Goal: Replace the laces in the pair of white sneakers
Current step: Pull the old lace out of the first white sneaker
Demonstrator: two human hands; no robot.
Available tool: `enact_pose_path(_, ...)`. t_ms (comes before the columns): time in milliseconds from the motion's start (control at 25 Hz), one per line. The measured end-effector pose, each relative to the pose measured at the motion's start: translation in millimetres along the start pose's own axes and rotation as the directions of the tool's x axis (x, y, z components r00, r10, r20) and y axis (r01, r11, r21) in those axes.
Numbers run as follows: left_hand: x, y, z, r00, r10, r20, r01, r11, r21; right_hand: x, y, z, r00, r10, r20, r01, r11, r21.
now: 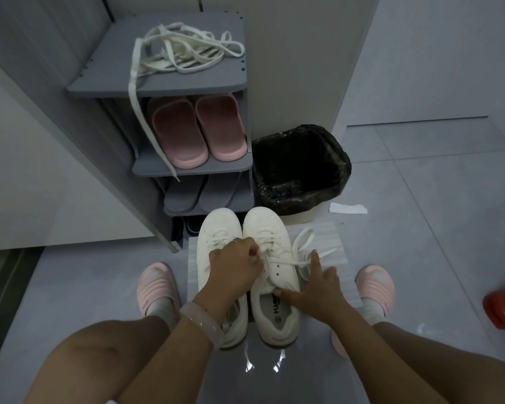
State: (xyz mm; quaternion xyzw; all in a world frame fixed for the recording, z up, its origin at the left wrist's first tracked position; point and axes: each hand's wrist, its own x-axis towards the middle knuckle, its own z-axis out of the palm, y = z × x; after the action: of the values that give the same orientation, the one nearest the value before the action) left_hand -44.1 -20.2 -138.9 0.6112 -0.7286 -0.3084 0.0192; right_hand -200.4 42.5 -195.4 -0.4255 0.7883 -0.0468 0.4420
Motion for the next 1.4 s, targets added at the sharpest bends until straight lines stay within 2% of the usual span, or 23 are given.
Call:
enact_pose_path(120, -0.5, 4.3, -1.8, 0.975, 0.017, -0.221, -0.016, 1.000, 0.004, -0.1, -2.0, -1.7, 1.000, 0.002, 0.019, -0.002, 1.000, -0.014)
enact_pose_path(200, 3.2, 3.9, -10.8, 0.894, -0.030, -0.447, -0.015, 0.995, -0.096, -1.5, -2.8, -4.0, 1.000, 0.001, 0.023, 0.000, 1.000, -0.019)
enact_pose_path(240, 3.6, 3.6, -14.2, 0.879, -0.032, -0.475, -0.023, 0.994, -0.109, -2.4, -2.3, -4.6, 1.000, -0.001, 0.025, 0.001, 1.000, -0.020)
enact_pose_path(280, 1.6, 2.0, -13.1, 0.901, -0.030, -0.432, -0.011, 0.996, -0.092, -3.2, -2.4, -4.3, 1.000, 0.000, 0.027, 0.001, 1.000, -0.018)
enact_pose_path(360, -4.0, -2.2, -2.1, 0.967, -0.058, -0.247, 0.061, 0.998, 0.002, -3.5, -2.5, -3.3, 1.000, -0.001, 0.020, 0.002, 1.000, -0.012)
enact_pose_path(440, -7.5, -2.9, 7.6, 0.986, -0.061, -0.157, 0.077, 0.992, 0.104, -4.6, -2.6, -2.4, 1.000, 0.000, 0.010, 0.000, 1.000, -0.014)
enact_pose_path(680, -3.4, 9.0, 8.6, 0.977, 0.048, -0.209, -0.032, 0.997, 0.077, -4.0, -4.5, -3.9, 1.000, 0.007, 0.012, -0.007, 0.999, -0.048)
enact_pose_path(720, -5.7, 12.1, 7.6, 0.965, 0.058, -0.257, -0.045, 0.997, 0.059, -4.0, -4.5, -4.2, 1.000, 0.011, 0.017, -0.010, 0.999, -0.053)
enact_pose_path(760, -7.5, 13.8, 3.0, 0.930, 0.051, -0.364, -0.062, 0.998, -0.017, -3.7, -4.5, -4.3, 1.000, 0.012, 0.028, -0.011, 0.998, -0.055)
enact_pose_path(840, -6.9, 14.5, -15.2, 0.780, 0.002, -0.626, -0.142, 0.974, -0.174, -3.7, -5.1, -5.1, 0.999, 0.007, 0.043, -0.005, 0.998, -0.056)
enact_pose_path(880, -4.7, 12.6, -23.3, 0.730, -0.004, -0.683, -0.171, 0.967, -0.189, -4.1, -5.0, -6.3, 0.999, 0.007, 0.042, -0.004, 0.998, -0.055)
enact_pose_path(920, -3.4, 9.9, -27.4, 0.781, 0.001, -0.625, -0.135, 0.977, -0.167, -4.7, -5.4, -6.9, 0.999, 0.010, 0.044, -0.008, 0.998, -0.055)
enact_pose_path(1000, -5.2, 4.4, -17.1, 0.962, -0.060, -0.267, 0.063, 0.998, 0.004, -5.7, -6.6, -5.9, 0.999, 0.017, 0.051, -0.015, 0.998, -0.053)
enact_pose_path(1040, -8.2, 3.3, -8.1, 0.989, -0.102, -0.110, 0.112, 0.990, 0.089, -6.0, -7.0, -4.7, 0.999, 0.021, 0.047, -0.019, 0.998, -0.055)
enact_pose_path(1080, -10.9, 4.7, -0.2, 0.992, -0.120, -0.047, 0.125, 0.984, 0.126, -6.0, -7.5, -4.1, 0.999, 0.026, 0.039, -0.024, 0.998, -0.059)
enact_pose_path(1240, -10.1, 11.5, 12.1, 0.985, -0.009, -0.173, 0.044, 0.978, 0.202, -5.2, -7.9, -5.2, 0.999, 0.031, 0.044, -0.029, 0.998, -0.052)
enact_pose_path(1320, -10.3, 15.1, -0.7, 0.936, -0.014, -0.351, -0.005, 0.999, -0.053, -6.9, -7.5, -5.7, 0.999, 0.018, 0.045, -0.016, 0.999, -0.037)
enact_pose_path(1400, -9.8, 15.4, -34.4, 0.811, -0.165, -0.561, -0.078, 0.920, -0.383, -7.9, -7.3, -6.7, 0.999, 0.010, 0.051, -0.008, 0.999, -0.037)
